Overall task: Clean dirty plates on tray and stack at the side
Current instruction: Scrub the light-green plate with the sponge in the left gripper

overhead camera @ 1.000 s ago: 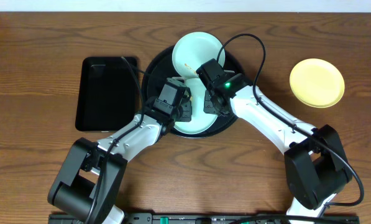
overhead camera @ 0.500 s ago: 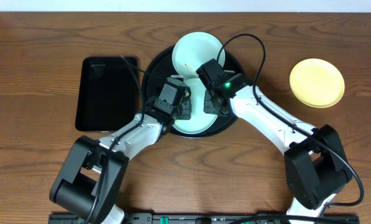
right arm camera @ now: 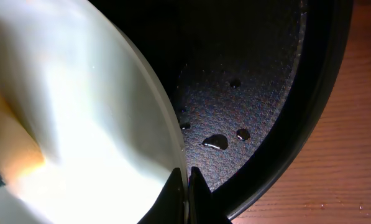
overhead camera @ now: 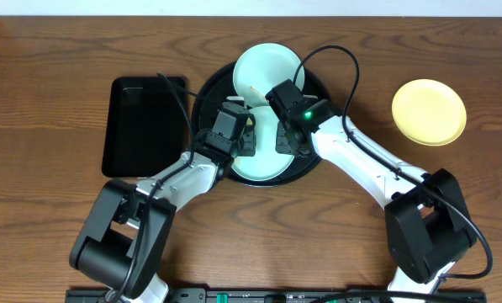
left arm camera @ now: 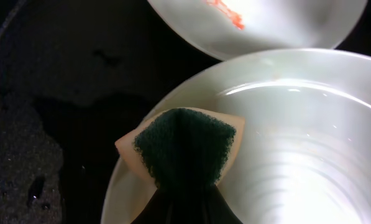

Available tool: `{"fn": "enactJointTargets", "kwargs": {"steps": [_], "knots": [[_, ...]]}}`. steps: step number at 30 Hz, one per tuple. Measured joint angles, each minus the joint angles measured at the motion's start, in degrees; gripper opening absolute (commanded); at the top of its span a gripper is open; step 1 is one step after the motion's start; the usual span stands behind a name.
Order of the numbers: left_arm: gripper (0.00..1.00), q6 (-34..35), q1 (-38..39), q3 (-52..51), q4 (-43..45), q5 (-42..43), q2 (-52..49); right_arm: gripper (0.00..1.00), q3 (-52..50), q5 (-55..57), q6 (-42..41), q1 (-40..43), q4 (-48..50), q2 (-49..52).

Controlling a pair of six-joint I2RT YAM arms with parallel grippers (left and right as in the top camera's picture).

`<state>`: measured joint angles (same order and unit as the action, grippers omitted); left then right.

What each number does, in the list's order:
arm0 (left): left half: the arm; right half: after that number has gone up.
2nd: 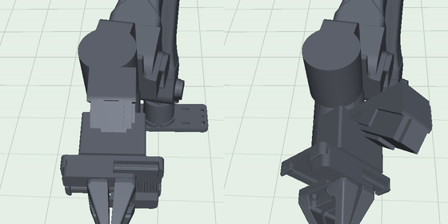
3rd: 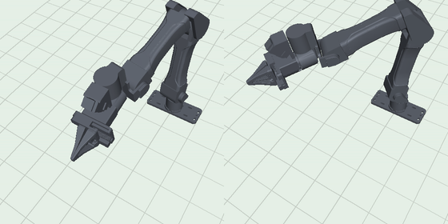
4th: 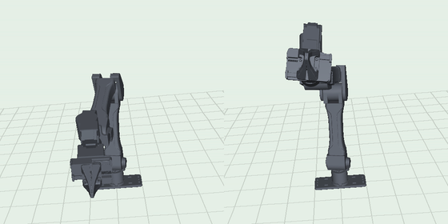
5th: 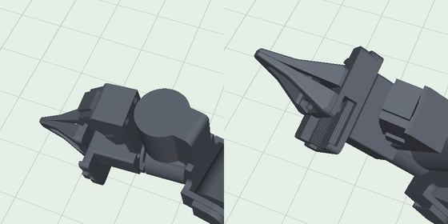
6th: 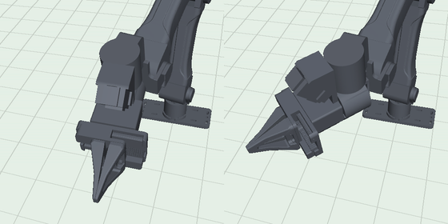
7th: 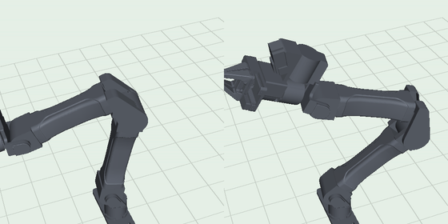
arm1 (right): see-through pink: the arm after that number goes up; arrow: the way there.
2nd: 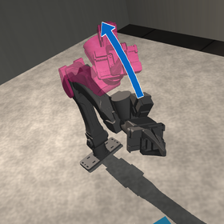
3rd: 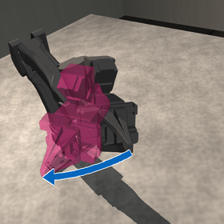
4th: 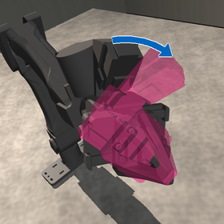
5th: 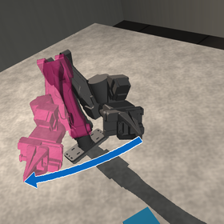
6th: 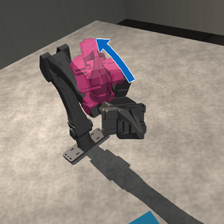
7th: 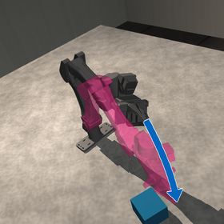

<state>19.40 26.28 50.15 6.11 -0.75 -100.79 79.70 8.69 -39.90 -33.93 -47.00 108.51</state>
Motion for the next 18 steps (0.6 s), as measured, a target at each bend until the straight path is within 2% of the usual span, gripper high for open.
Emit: {"fn": "enactJointTargets", "kwargs": {"steps": [10,18], "knots": [[0.08,-0.4,0.0,0.0,3.8,-0.9,-1.4,0.01,0.0,0.0,0.0,0.0,0.0,0.0],[0.08,-1.9,-2.0,-0.1,10.0,-0.9,-2.1,0.01,0.0,0.0,0.0,0.0,0.0,0.0]]}}
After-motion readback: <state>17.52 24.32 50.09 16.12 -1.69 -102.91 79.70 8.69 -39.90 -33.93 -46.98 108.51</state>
